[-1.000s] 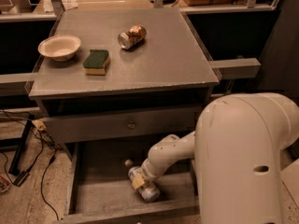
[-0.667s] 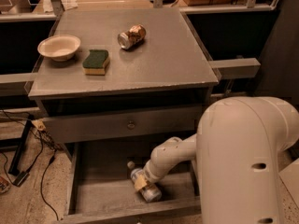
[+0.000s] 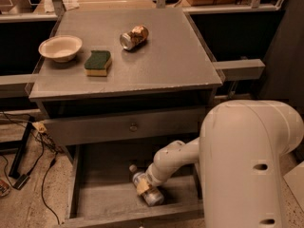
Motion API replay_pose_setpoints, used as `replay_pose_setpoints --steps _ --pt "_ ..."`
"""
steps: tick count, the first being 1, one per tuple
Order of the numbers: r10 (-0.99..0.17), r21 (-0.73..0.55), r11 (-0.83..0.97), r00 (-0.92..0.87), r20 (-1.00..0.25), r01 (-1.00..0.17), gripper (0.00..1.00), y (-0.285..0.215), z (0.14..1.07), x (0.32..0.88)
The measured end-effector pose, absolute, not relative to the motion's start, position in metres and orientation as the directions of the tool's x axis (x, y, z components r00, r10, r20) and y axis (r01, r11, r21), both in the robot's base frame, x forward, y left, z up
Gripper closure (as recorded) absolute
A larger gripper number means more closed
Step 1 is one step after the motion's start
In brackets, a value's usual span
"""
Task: Place blue plastic bottle into middle drawer
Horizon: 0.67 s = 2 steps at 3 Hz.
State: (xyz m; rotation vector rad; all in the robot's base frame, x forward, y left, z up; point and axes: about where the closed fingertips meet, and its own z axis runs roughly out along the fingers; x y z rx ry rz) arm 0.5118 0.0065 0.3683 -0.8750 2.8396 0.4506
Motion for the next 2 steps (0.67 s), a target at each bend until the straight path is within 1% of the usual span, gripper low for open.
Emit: replay_pose_setpoints --steps 2 --pt "-0.527 0.243 0.786 -0.822 -0.215 -0.568 0.34 0.0065 0.3682 0.5118"
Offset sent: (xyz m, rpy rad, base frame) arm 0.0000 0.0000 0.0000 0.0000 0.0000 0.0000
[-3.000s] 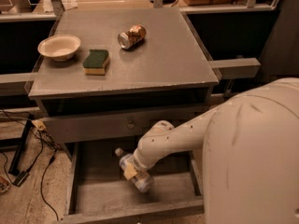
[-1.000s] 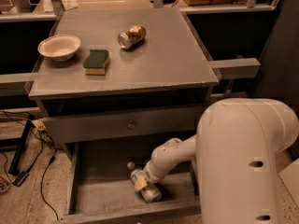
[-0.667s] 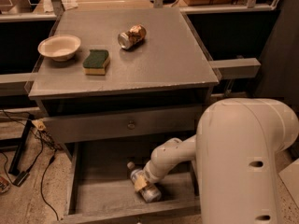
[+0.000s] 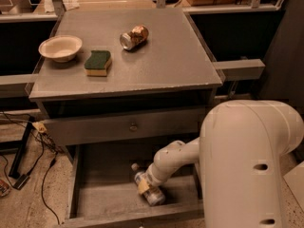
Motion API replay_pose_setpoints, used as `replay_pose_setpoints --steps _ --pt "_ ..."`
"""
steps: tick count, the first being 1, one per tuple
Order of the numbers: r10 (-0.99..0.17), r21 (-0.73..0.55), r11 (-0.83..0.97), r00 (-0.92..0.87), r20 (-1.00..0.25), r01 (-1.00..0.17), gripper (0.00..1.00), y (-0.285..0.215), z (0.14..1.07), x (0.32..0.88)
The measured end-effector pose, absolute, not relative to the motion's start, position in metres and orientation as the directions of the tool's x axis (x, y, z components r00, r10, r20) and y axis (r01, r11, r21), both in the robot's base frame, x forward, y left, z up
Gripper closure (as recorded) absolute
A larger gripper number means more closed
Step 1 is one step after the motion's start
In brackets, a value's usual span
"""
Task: Place blue plastic bottle into middle drawer
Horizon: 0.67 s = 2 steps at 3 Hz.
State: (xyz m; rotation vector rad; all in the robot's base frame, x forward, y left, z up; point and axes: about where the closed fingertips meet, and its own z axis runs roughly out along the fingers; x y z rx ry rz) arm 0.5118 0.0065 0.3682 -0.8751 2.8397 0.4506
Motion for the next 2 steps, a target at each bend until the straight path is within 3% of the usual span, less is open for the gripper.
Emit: replay_pose_setpoints --steps 1,2 --pt "-0.527 0.243 0.786 -0.822 -0.215 -0.568 0.11 0.0066 0.3682 0.5117" --pt "-0.527 0.243 0.786 -0.822 -0.215 -0.568 0.00 0.0066 0.3682 0.5117"
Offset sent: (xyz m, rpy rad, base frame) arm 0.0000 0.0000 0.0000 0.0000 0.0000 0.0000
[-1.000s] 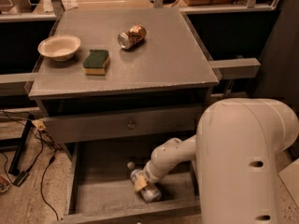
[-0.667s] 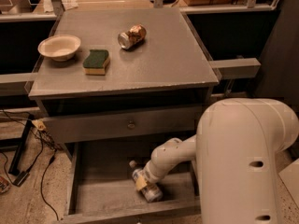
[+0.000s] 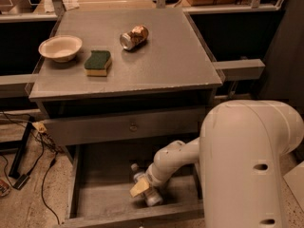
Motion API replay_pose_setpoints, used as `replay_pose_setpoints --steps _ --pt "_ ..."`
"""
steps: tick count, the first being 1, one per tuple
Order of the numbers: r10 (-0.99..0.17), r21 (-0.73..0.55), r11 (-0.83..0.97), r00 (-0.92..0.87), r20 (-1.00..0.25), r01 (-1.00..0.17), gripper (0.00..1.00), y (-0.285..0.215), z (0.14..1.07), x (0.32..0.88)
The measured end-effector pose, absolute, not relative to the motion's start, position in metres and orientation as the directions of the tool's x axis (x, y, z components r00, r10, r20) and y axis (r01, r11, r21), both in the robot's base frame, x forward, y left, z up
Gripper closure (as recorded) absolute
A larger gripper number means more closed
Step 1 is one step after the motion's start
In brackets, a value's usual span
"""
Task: Place blue plastic bottle into middle drawer
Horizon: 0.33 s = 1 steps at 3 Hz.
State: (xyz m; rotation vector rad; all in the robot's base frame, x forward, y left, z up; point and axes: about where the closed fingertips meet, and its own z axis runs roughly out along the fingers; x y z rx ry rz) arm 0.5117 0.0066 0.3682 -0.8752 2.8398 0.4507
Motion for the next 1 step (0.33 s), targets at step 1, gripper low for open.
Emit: replay_pose_setpoints --steps 1 --pt "-0.527 0.243 0.786 -0.822 -0.215 -0.568 0.00 0.0066 0.3682 0.5117"
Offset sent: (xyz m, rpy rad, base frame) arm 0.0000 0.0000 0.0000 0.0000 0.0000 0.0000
